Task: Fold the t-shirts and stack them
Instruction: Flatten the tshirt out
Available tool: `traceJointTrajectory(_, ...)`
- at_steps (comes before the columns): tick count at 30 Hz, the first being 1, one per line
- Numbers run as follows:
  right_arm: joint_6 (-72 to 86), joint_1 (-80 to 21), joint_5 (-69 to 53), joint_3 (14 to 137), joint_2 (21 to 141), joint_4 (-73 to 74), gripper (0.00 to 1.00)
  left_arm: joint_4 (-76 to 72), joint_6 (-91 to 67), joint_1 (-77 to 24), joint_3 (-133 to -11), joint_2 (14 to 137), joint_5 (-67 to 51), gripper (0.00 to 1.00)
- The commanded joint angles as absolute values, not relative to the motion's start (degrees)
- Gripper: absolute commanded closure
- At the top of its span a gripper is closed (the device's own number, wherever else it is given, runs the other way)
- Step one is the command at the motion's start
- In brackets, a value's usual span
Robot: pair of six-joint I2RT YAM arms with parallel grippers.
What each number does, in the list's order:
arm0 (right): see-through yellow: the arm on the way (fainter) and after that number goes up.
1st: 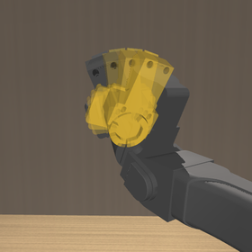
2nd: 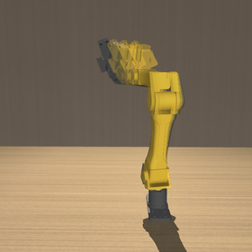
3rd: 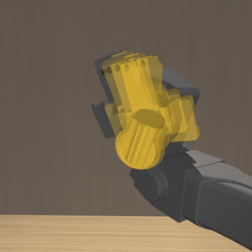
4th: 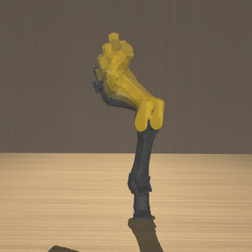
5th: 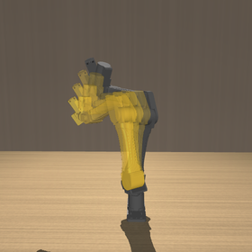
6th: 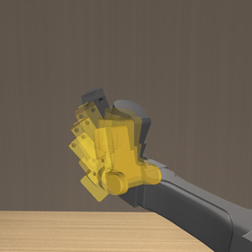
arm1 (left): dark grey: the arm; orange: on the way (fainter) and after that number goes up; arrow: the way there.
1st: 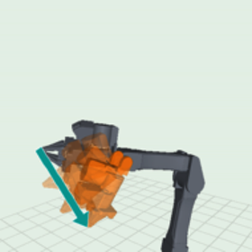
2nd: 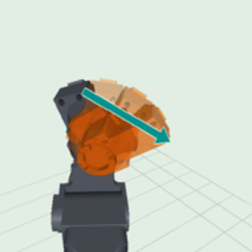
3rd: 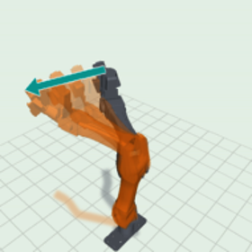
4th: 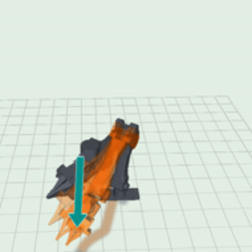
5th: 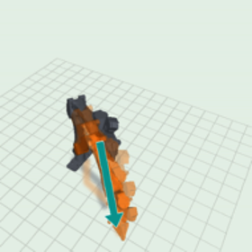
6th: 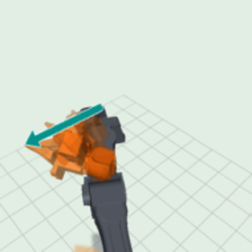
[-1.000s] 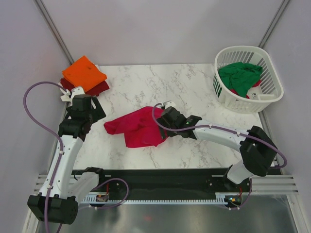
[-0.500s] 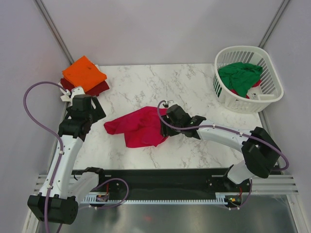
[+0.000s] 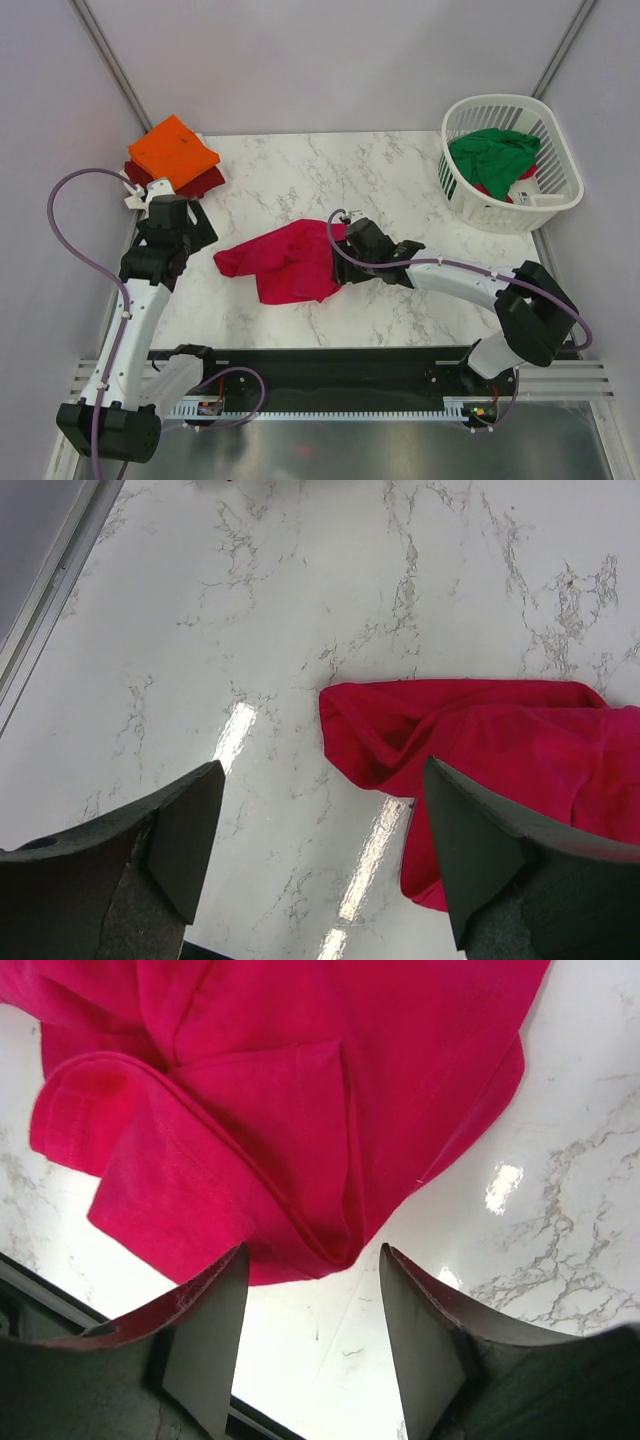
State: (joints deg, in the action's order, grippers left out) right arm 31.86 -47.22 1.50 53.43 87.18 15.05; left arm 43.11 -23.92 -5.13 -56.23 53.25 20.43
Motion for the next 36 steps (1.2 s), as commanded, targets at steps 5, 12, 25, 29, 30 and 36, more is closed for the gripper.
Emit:
traceJointTrajectory(5, 32.1, -46.9, 3.4, 51.2, 85.5, 14.2, 0.41, 41.0, -22.6, -5.3, -56.2, 52.5, 20.0, 0.13)
traceJointTrajectory(12, 31.7, -46.9, 2.4, 52.0, 86.0, 13.2, 0.66, 41.0, -22.6, -5.2, -56.1, 52.6, 20.1, 0.13)
traceJointTrajectory(25, 30.0, -46.0, 1.2, 54.3, 84.1, 12.2, 1.0, 41.0, -22.6, -5.2, -56.1, 52.4, 20.2, 0.12)
traceJointTrajectory(29, 28.8, -44.7, 3.2, 54.5, 82.4, 14.9, 0.48, 41.0, -22.6, -5.3, -56.1, 52.3, 20.2, 0.13)
traceJointTrajectory(30, 28.9, -44.6, 3.3, 54.0, 81.8, 14.9, 0.39, 41.0, -22.5, -5.3, -56.1, 52.3, 20.2, 0.12)
traceJointTrajectory(36, 29.1, -43.9, 1.8, 51.7, 81.5, 14.1, 0.36, 41.0, -22.5, -5.3, -56.1, 52.4, 20.1, 0.13)
